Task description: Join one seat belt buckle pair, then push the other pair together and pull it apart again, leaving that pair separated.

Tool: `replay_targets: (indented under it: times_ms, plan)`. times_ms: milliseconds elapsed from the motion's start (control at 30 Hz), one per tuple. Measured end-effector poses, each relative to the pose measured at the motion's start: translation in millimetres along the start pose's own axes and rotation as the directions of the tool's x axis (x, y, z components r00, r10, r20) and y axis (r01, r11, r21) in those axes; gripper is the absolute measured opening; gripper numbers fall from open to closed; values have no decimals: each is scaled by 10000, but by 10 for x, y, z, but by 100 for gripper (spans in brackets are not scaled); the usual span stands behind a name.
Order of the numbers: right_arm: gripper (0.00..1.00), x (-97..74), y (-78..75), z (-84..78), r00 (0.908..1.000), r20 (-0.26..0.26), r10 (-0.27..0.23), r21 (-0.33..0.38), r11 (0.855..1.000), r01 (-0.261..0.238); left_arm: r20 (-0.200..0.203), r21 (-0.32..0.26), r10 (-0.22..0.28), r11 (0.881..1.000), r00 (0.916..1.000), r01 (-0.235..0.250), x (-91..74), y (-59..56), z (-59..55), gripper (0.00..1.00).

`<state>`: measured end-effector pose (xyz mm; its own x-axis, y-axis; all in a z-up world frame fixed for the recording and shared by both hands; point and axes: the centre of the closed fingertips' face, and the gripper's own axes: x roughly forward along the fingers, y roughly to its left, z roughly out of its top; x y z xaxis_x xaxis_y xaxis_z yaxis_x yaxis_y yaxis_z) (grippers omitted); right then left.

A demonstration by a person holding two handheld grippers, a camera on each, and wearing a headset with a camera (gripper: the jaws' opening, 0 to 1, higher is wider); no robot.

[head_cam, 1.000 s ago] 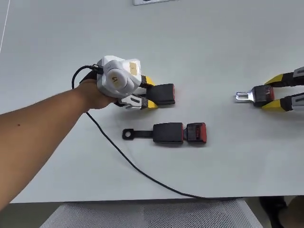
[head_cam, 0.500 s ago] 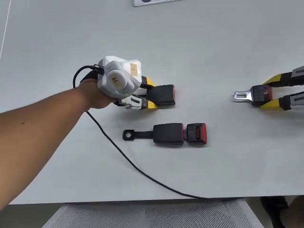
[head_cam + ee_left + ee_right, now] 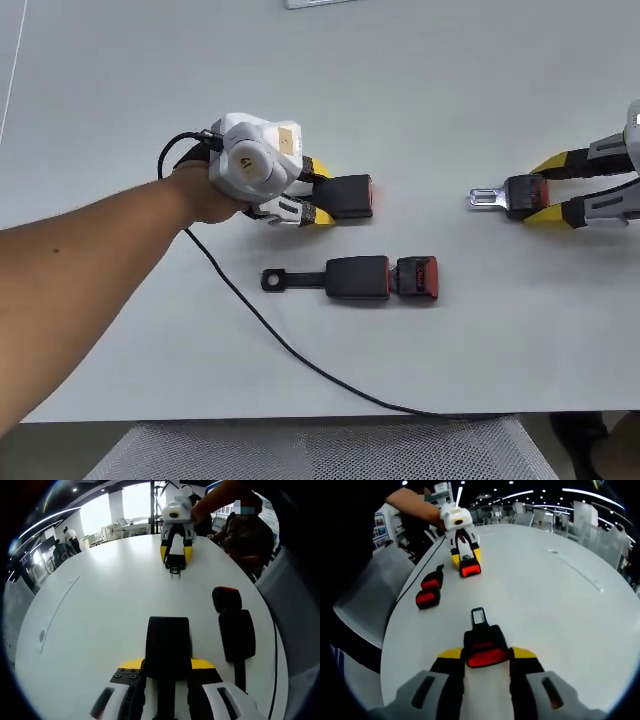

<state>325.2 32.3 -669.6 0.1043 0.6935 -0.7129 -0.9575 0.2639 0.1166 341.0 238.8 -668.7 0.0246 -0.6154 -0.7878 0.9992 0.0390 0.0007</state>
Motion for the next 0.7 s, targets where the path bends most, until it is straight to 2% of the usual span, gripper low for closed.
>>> replay_targets:
  times_ms: [200, 367, 700]
  plan:
    - [34, 103, 34, 108, 9998, 194, 1, 26, 10000, -1, -22, -20, 4, 10000, 10000, -4, -7, 0, -2, 33]
    - [34, 267, 77, 276, 9987, 509, 3, -20, 10000, -2, -54, -2, 3, 10000, 10000, -3, -11, 0, -2, 33]
    - [34, 502, 115, 488, 9963, 850, 86, 121, 9999, -96, -86, 9, -6, 10000, 10000, 6, -12, 4, -10, 33]
